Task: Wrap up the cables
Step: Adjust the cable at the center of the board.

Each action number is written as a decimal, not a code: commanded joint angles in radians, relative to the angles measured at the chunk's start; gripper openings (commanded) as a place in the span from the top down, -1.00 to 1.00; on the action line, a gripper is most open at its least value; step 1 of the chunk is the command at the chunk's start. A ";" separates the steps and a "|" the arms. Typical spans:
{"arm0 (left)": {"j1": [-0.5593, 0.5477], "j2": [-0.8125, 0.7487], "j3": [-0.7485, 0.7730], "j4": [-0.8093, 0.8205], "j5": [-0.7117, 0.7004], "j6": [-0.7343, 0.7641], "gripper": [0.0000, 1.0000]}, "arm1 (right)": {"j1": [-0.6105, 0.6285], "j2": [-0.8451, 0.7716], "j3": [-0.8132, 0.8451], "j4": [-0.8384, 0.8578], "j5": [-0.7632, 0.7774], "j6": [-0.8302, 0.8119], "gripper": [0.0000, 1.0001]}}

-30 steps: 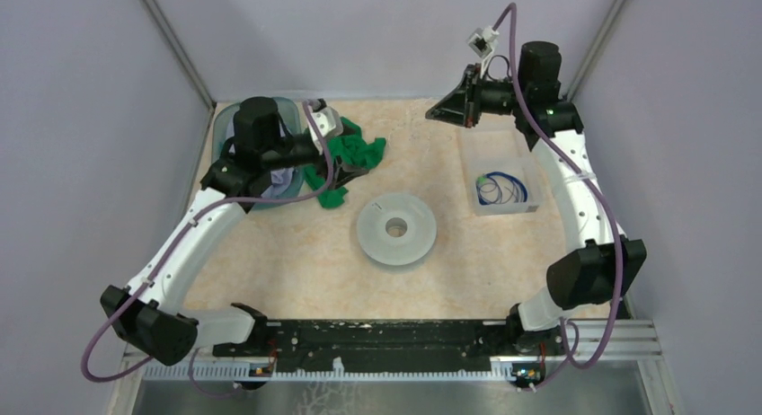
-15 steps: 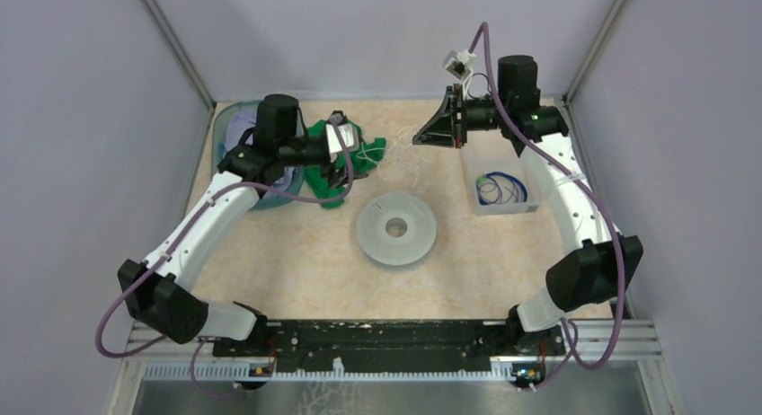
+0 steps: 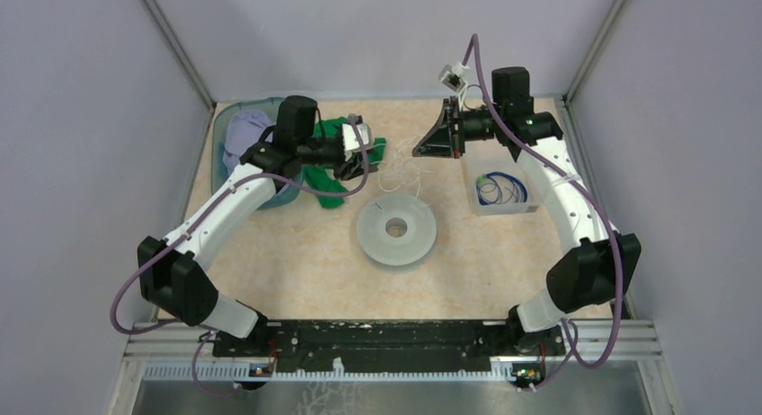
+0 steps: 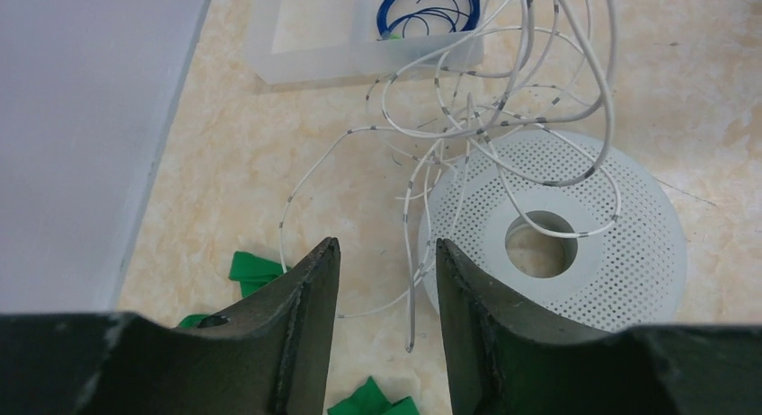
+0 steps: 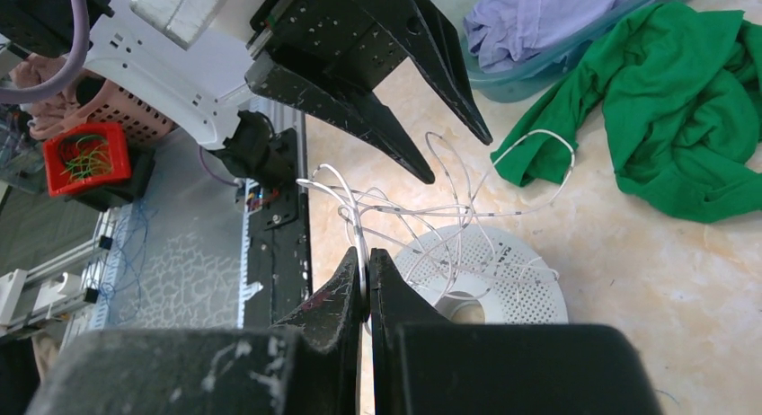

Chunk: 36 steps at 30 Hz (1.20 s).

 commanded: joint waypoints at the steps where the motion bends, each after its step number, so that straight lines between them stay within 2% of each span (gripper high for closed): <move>1: -0.009 -0.004 -0.025 0.032 0.025 -0.011 -0.04 | 0.007 -0.054 0.017 0.012 0.009 -0.031 1.00; 2: -0.009 -0.004 -0.031 0.036 0.023 -0.010 -0.05 | 0.007 -0.054 0.016 0.010 0.009 -0.031 1.00; 4: -0.012 -0.003 -0.042 0.045 0.010 -0.009 0.09 | 0.007 -0.056 0.019 0.009 0.010 -0.033 1.00; 6: -0.014 0.002 -0.043 0.048 -0.005 -0.015 0.42 | 0.006 -0.056 0.022 0.005 0.023 -0.038 1.00; 10: -0.015 -0.001 -0.044 0.054 -0.040 -0.021 0.91 | 0.006 -0.065 0.031 0.008 0.109 -0.032 1.00; 12: -0.015 -0.015 -0.040 0.068 -0.091 -0.025 1.00 | 0.006 -0.069 0.043 0.034 0.314 0.024 1.00; 14: -0.014 -0.039 -0.045 0.135 -0.200 -0.090 0.99 | 0.007 -0.059 0.072 0.020 0.639 0.060 0.98; 17: -0.009 -0.077 -0.046 0.241 -0.382 -0.167 0.99 | 0.005 -0.017 0.120 -0.013 0.999 0.005 0.71; 20: 0.005 -0.101 -0.010 0.264 -0.473 -0.248 0.99 | 0.005 -0.009 0.110 0.009 1.145 -0.045 0.24; 23: 0.008 -0.116 0.022 0.239 -0.482 -0.300 1.00 | 0.005 -0.022 0.078 0.024 1.118 -0.062 -0.03; 24: 0.008 -0.119 0.030 0.227 -0.468 -0.305 1.00 | 0.005 -0.025 0.071 0.020 1.064 -0.071 -0.15; 25: 0.007 -0.123 0.036 0.212 -0.449 -0.309 1.00 | 0.005 -0.029 0.066 0.010 0.999 -0.086 -0.39; 26: 0.008 -0.123 0.043 0.199 -0.430 -0.314 1.00 | 0.006 -0.032 0.063 0.000 0.918 -0.102 -0.51; 32: 0.004 -0.110 0.087 0.152 -0.289 -0.392 1.00 | 0.017 -0.046 0.036 0.045 0.482 -0.123 -0.64; 36: 0.001 -0.087 0.125 0.153 -0.263 -0.500 1.00 | 0.037 -0.024 0.011 0.175 0.363 -0.030 -0.68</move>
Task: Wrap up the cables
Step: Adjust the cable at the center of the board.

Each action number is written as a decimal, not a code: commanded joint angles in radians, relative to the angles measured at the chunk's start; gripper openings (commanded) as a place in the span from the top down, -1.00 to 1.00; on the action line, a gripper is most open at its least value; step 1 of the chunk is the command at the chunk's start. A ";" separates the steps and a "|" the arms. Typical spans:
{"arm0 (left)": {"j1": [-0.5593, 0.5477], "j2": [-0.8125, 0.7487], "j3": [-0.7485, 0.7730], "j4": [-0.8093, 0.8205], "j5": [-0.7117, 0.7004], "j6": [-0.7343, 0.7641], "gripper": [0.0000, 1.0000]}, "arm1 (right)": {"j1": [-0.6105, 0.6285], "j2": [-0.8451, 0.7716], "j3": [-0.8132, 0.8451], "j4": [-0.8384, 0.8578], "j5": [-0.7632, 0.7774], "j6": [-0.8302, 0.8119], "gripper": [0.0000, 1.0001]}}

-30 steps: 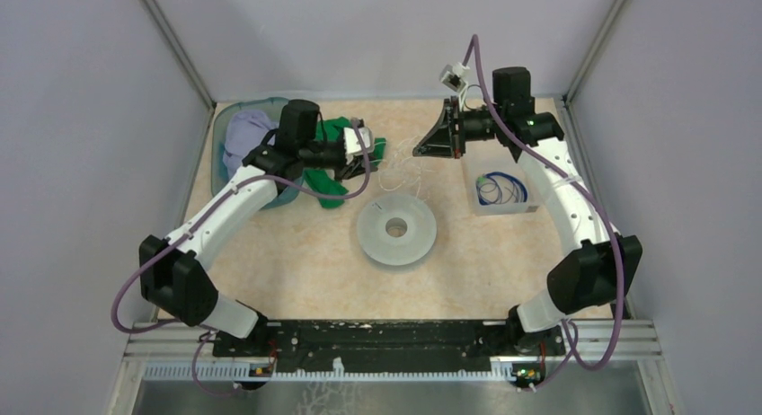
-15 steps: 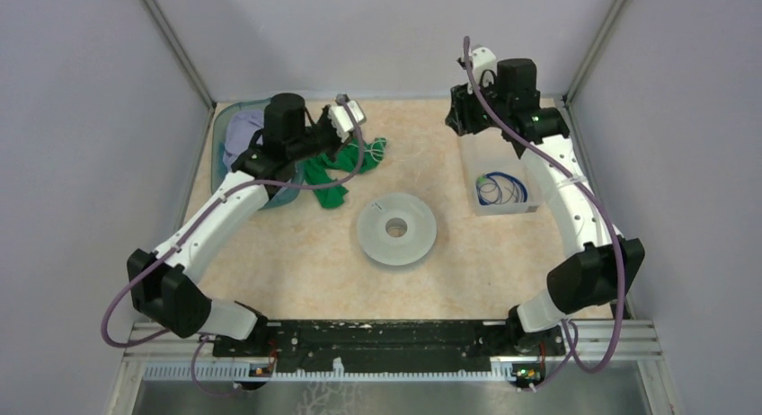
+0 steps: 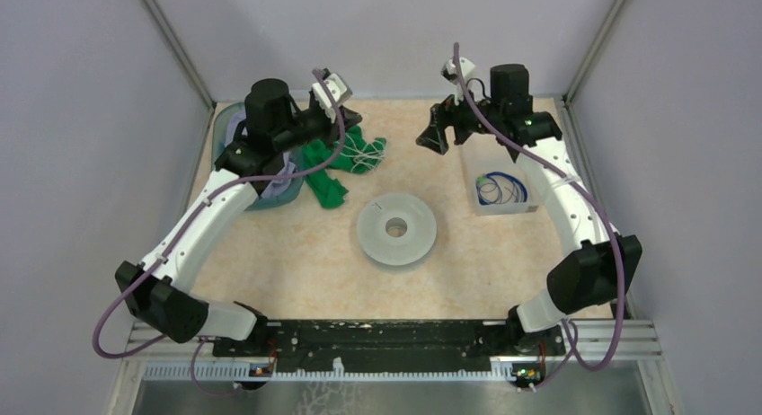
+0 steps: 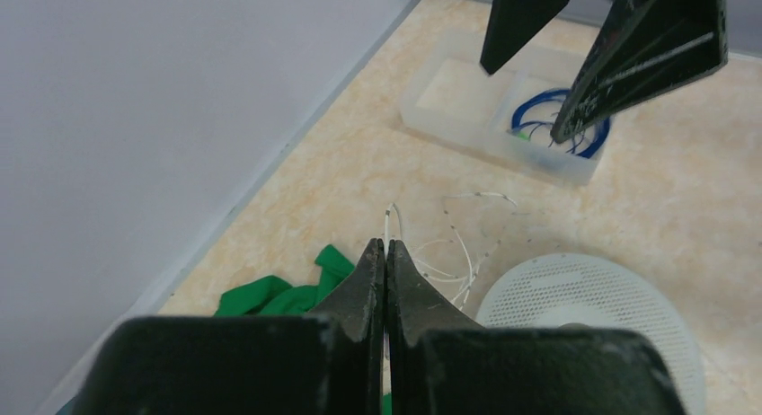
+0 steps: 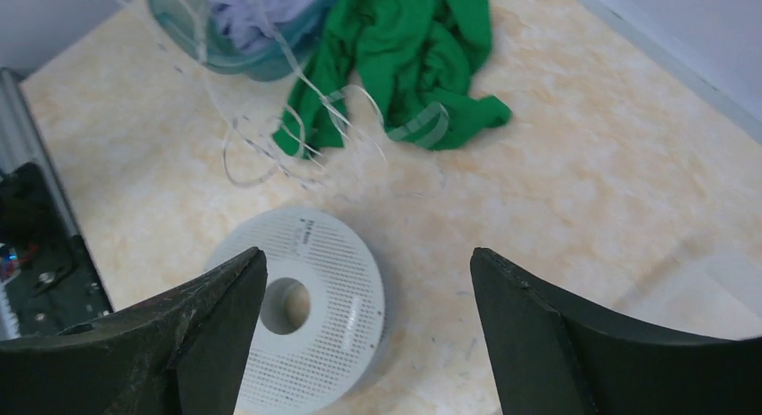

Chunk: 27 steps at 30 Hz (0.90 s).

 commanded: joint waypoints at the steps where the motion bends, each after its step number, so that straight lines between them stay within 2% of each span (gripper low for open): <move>1: -0.004 0.020 0.067 -0.006 0.072 -0.146 1.00 | 0.035 -0.008 -0.014 0.199 -0.240 0.086 -0.68; 6: -0.007 0.019 0.071 0.021 0.110 -0.238 1.00 | 0.094 0.029 -0.014 0.256 -0.165 0.161 -0.66; 11: -0.011 0.019 0.068 0.039 0.102 -0.267 1.00 | 0.109 0.039 -0.031 0.262 -0.183 0.205 -0.61; 15: -0.014 0.025 0.065 0.043 0.091 -0.273 1.00 | 0.110 -0.001 -0.049 0.274 -0.114 0.246 -0.58; 20: -0.020 0.028 0.059 0.047 0.058 -0.287 1.00 | 0.111 -0.025 0.000 0.186 -0.079 0.254 -0.56; 27: -0.031 0.039 0.065 0.046 0.036 -0.309 1.00 | 0.175 -0.012 0.016 0.071 0.082 0.222 -0.54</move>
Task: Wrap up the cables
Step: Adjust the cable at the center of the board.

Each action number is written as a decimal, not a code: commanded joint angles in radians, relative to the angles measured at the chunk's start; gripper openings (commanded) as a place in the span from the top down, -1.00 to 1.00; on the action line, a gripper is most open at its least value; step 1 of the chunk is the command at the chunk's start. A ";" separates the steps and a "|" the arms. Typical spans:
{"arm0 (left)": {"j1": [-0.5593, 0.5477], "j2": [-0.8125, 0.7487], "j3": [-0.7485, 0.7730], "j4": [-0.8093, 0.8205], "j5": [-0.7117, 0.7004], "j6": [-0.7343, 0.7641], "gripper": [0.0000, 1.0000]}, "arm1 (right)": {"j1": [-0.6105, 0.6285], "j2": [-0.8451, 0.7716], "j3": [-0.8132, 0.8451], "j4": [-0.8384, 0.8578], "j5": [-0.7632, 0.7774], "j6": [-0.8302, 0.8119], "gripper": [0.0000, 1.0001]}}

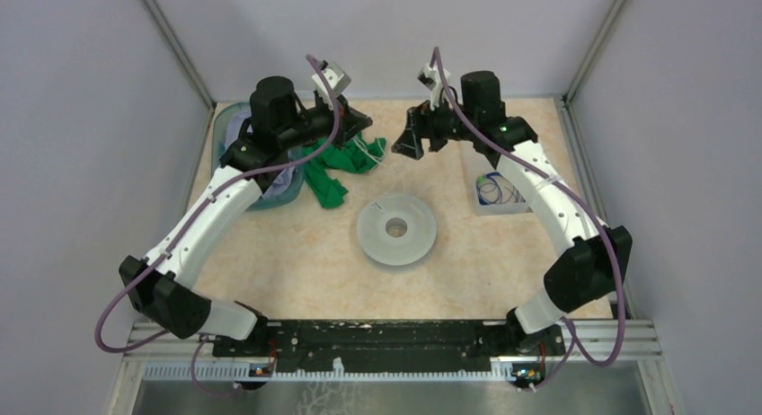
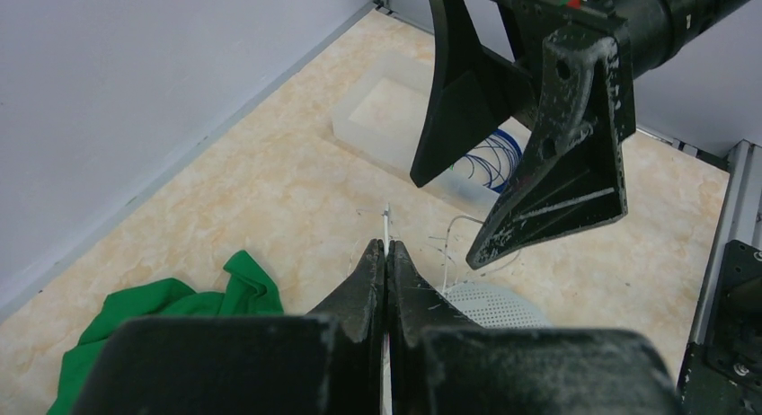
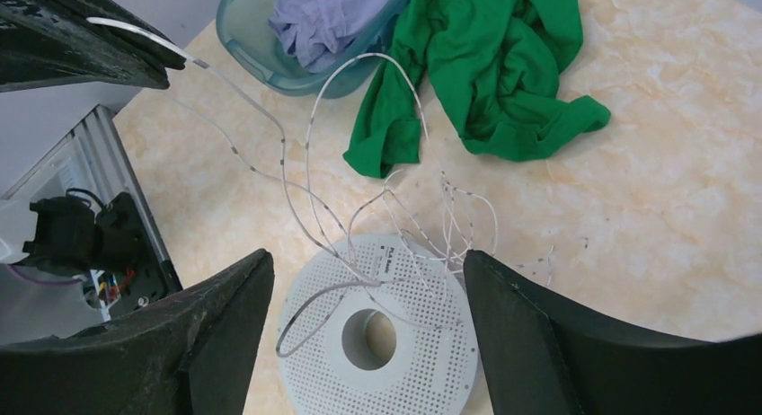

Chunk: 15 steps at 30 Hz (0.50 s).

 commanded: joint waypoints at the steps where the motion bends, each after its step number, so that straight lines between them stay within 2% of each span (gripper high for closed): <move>1: -0.014 0.009 0.026 0.031 -0.019 -0.028 1.00 | 0.054 -0.034 0.051 -0.062 0.149 -0.024 -0.50; 6: -0.016 -0.001 0.024 0.032 -0.024 -0.026 1.00 | 0.077 -0.011 0.046 -0.108 0.309 -0.078 -0.21; 11: -0.016 -0.025 -0.003 0.034 -0.057 -0.001 1.00 | 0.077 -0.019 0.048 -0.131 0.431 -0.137 -0.03; 15: -0.015 -0.046 -0.019 0.037 -0.061 0.009 1.00 | 0.077 -0.030 0.038 -0.139 0.485 -0.172 0.16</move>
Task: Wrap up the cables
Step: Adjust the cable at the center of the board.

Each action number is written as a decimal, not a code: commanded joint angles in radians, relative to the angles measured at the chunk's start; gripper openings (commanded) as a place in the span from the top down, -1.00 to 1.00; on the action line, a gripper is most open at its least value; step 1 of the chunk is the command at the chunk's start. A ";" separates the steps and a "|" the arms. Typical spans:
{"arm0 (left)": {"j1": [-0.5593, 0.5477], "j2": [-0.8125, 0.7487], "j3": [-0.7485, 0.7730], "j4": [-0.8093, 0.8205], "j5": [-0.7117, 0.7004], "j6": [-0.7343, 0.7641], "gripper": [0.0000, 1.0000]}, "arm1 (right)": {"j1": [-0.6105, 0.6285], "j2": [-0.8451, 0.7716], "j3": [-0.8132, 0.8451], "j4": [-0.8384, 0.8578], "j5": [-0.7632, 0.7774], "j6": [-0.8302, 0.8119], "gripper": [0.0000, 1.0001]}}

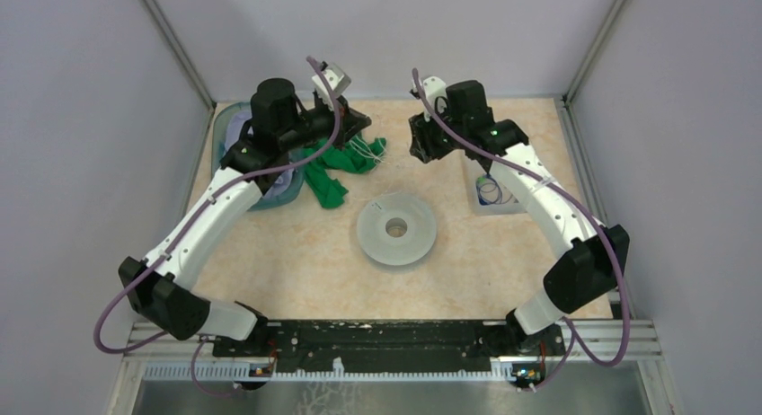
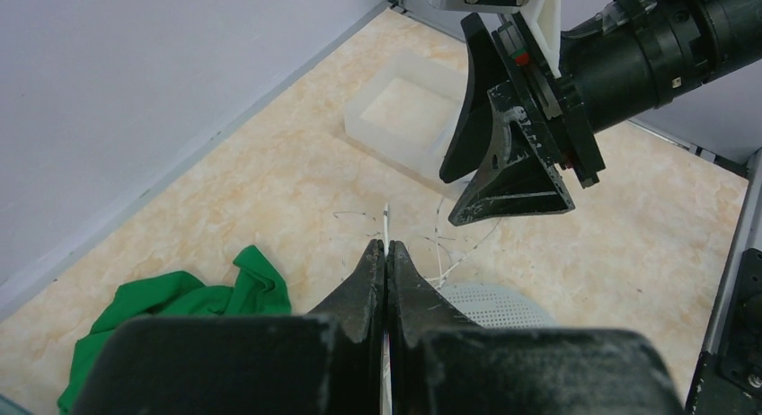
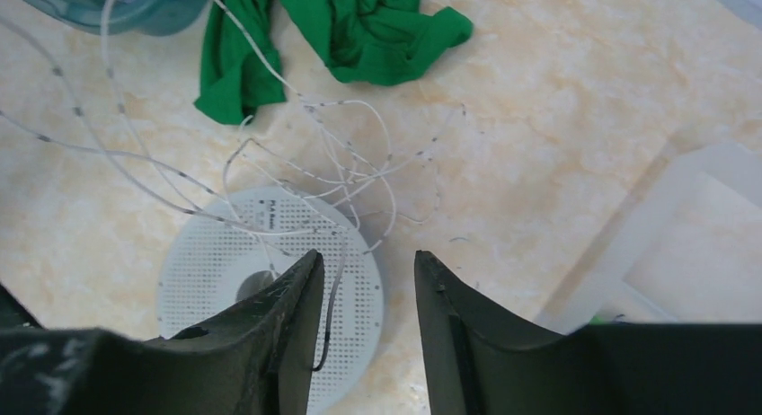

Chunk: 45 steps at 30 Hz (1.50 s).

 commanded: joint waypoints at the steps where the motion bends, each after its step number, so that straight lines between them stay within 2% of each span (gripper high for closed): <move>1: -0.006 -0.049 -0.011 0.031 -0.012 0.013 1.00 | 0.002 -0.032 0.031 0.010 0.119 -0.064 0.25; 6: -0.005 -0.068 -0.013 0.022 0.030 0.028 1.00 | 0.003 -0.034 -0.005 0.068 0.305 -0.135 0.54; 10: -0.002 -0.106 -0.031 -0.004 0.043 0.111 1.00 | -0.002 -0.069 -0.062 0.164 0.508 -0.236 0.61; 13: 0.004 -0.132 -0.038 -0.034 0.019 0.196 1.00 | -0.036 -0.103 -0.093 0.223 0.589 -0.289 0.63; 20: 0.048 -0.171 -0.038 -0.076 -0.171 0.400 1.00 | -0.219 -0.121 -0.065 0.231 0.587 -0.343 0.61; 34: 0.136 -0.174 -0.019 -0.039 -0.511 0.678 1.00 | -0.435 -0.132 -0.005 0.260 0.602 -0.433 0.45; 40: 0.206 -0.158 -0.013 -0.014 -0.563 0.702 1.00 | -0.515 -0.115 0.048 0.255 0.601 -0.449 0.45; 45: 0.287 -0.159 0.002 -0.023 -0.524 0.660 1.00 | -0.553 -0.104 0.079 0.256 0.606 -0.458 0.44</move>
